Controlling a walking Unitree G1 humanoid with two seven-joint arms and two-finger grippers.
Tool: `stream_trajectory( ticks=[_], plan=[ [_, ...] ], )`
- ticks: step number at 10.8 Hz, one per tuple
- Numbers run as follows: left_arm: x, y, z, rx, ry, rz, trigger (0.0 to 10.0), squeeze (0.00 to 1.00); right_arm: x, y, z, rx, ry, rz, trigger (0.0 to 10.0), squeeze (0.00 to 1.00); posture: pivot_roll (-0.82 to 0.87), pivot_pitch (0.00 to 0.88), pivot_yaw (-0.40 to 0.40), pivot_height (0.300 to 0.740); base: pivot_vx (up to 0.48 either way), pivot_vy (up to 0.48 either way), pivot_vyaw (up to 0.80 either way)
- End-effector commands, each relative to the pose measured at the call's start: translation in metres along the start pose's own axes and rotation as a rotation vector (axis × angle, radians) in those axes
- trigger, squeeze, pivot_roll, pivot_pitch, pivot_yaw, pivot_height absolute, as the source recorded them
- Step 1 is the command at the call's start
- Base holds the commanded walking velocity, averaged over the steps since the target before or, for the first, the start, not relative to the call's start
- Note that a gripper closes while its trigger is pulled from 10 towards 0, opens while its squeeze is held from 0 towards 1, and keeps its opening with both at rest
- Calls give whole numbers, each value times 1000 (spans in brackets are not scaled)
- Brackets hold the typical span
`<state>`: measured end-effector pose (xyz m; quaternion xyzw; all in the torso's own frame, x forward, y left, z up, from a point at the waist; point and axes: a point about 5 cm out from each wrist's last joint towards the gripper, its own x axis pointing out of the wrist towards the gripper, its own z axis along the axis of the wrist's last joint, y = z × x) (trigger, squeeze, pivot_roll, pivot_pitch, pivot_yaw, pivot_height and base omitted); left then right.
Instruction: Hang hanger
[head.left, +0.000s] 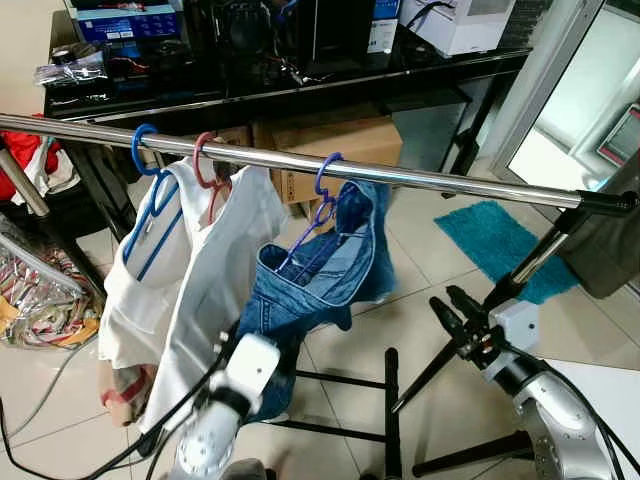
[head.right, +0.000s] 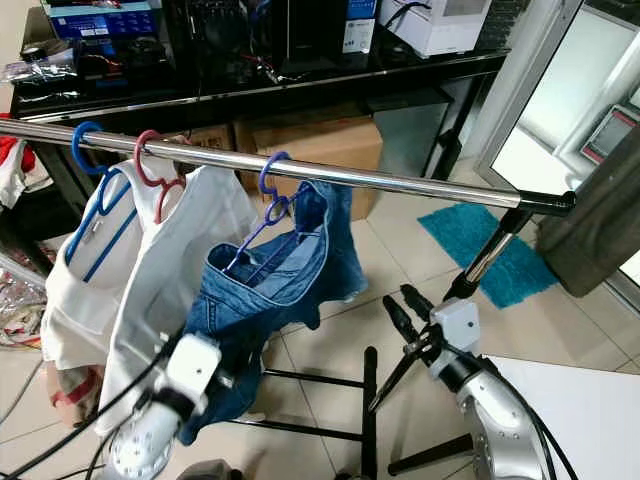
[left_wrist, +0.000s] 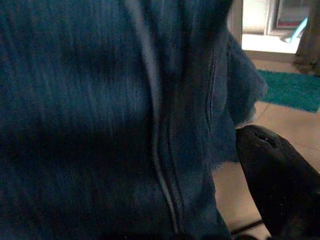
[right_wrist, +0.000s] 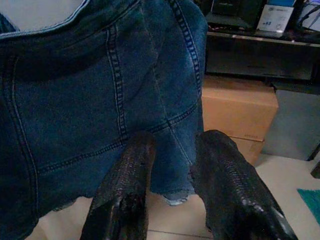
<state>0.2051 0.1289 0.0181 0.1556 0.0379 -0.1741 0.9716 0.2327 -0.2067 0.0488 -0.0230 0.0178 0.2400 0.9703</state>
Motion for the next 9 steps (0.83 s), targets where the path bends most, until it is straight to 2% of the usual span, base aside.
stream_trajectory(
  ticks=[1,3,6,9],
  plan=[
    [-4,-1,-7,-36,20,6,10000,0,-3,1,-3,4,13,-2,10000,0,207,35,-51,740,0,0,0],
    [-7,2,-31,-97,116,16,10000,0,-5,2,-17,8,64,-29,10000,0,205,32,-52,740,0,0,0],
    [-17,-9,-64,-132,278,-73,10000,0,-10,2,-41,-1,181,-83,10000,0,199,29,-52,740,0,0,0],
    [-32,-8,-86,-86,393,-58,10000,0,-22,4,-67,-15,313,-119,10000,0,195,26,-51,740,0,0,0]
  ],
)
